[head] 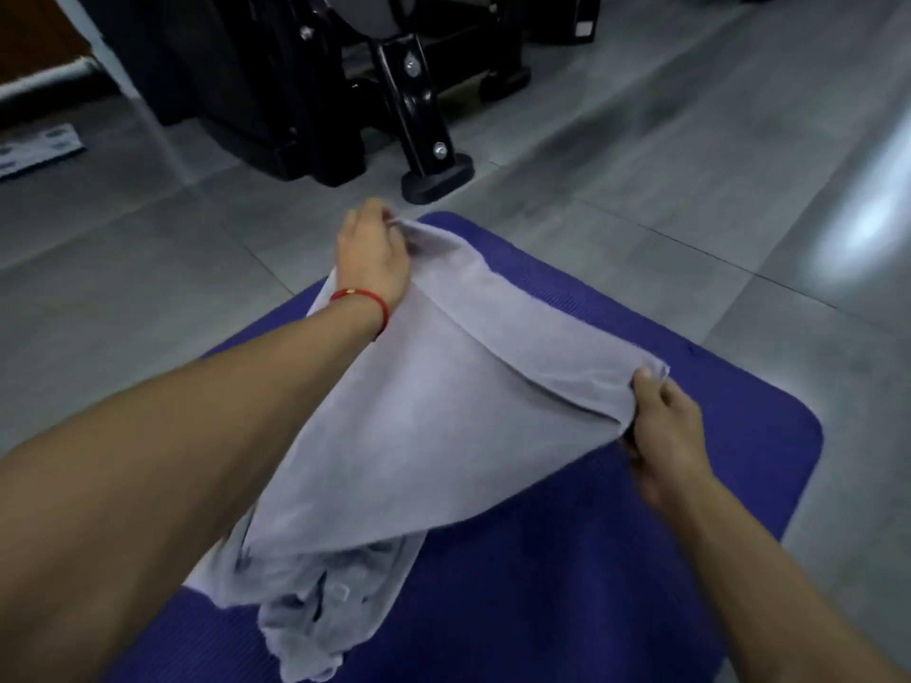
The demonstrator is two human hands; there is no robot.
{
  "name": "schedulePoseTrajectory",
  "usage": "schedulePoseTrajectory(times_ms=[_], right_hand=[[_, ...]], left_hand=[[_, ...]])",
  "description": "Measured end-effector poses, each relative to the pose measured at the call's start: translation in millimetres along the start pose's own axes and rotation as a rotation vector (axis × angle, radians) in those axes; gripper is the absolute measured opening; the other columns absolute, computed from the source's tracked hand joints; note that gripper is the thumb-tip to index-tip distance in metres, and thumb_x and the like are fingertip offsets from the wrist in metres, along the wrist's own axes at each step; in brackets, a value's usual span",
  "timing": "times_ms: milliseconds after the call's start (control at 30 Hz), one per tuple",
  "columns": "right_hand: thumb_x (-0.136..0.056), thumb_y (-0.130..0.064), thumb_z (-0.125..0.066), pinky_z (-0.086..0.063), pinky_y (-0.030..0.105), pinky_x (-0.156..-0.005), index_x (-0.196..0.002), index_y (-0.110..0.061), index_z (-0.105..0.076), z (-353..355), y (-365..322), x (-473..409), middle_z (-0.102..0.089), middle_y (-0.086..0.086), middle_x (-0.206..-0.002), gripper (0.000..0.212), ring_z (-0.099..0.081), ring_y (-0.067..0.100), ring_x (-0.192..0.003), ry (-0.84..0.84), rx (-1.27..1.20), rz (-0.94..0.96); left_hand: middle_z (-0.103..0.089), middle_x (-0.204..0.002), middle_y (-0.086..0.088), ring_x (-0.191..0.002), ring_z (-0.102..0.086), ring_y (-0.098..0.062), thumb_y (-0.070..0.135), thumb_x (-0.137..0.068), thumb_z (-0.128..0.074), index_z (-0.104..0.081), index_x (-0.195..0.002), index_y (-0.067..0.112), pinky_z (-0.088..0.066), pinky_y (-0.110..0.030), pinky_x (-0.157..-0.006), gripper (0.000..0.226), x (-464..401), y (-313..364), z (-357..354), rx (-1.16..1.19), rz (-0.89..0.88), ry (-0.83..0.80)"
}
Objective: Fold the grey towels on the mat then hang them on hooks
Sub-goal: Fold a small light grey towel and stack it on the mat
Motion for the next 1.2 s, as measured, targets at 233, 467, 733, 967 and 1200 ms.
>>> schedulePoseTrajectory(times_ms=[233,467,733,967,1200], right_hand=[[-0.099,-0.035,-0.045,-0.056,0.047,-0.084,-0.138,-0.005,-0.046,42.7,-4.2,-70.4,-0.048,0.02,-0.134,0.049,-0.057,0.038,-0.104,0.324,0.446,-0.009],[-0.083,-0.01,-0.066,-0.045,0.052,-0.101,-0.14,-0.018,-0.049,-21.6,91.7,53.5,-0.035,0.013,-0.149,0.06,-0.042,0.034,-0.129,-0.296,1.108,0.706],[-0.071,-0.02,-0.079,-0.052,0.04,-0.087,-0.126,-0.031,-0.056,-130.7,145.9,135.0,-0.053,-0.003,-0.138,0.06,-0.055,0.025,-0.122,-1.199,1.416,1.202],[-0.103,-0.012,-0.045,-0.041,0.035,-0.061,-0.122,-0.019,-0.047,-146.1,111.8,189.0,-0.064,0.001,-0.092,0.02,-0.062,0.021,-0.076,-1.238,1.363,1.064],[-0.106,-0.028,-0.049,-0.036,0.017,-0.067,-0.108,-0.02,-0.06,-97.9,113.5,296.3,-0.061,-0.011,-0.082,0.014,-0.055,0.006,-0.076,-1.578,1.097,0.788]], left_hand=[[-0.007,-0.168,-0.01,-0.155,-0.009,-0.021,0.005,-0.091,-0.052,-0.019,-0.16,0.018,-0.013,-0.021,-0.119,0.078,2.9,23.9,-70.5,-0.066,-0.023,-0.518],[-0.032,-0.16,-0.012,-0.146,-0.032,-0.038,0.057,-0.08,-0.053,-0.048,-0.144,0.031,-0.022,-0.067,-0.114,0.069,238.8,-99.5,-14.8,-0.527,-0.286,-0.464],[-0.038,-0.149,0.0,-0.111,-0.061,-0.023,-0.001,-0.064,-0.086,-0.041,-0.147,0.046,-0.062,-0.037,-0.069,0.105,361.8,-218.7,61.9,-0.263,-0.106,-0.452],[-0.044,-0.139,0.008,-0.105,-0.065,-0.014,-0.018,-0.073,-0.053,-0.06,-0.13,0.032,-0.05,-0.012,-0.085,0.077,353.3,-221.1,135.0,-0.117,-0.237,-0.384],[-0.06,-0.124,0.009,-0.107,-0.059,-0.001,-0.002,-0.082,-0.042,-0.053,-0.135,0.028,-0.051,-0.02,-0.088,0.062,427.4,-231.8,222.1,-0.184,-0.171,-0.244]])
Point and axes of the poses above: each hand's wrist, its own x-axis away from the middle knuckle, its own z-axis out of the back of the hand, y = z × x, the point moved 3 cm from there along -x, towards the middle knuckle
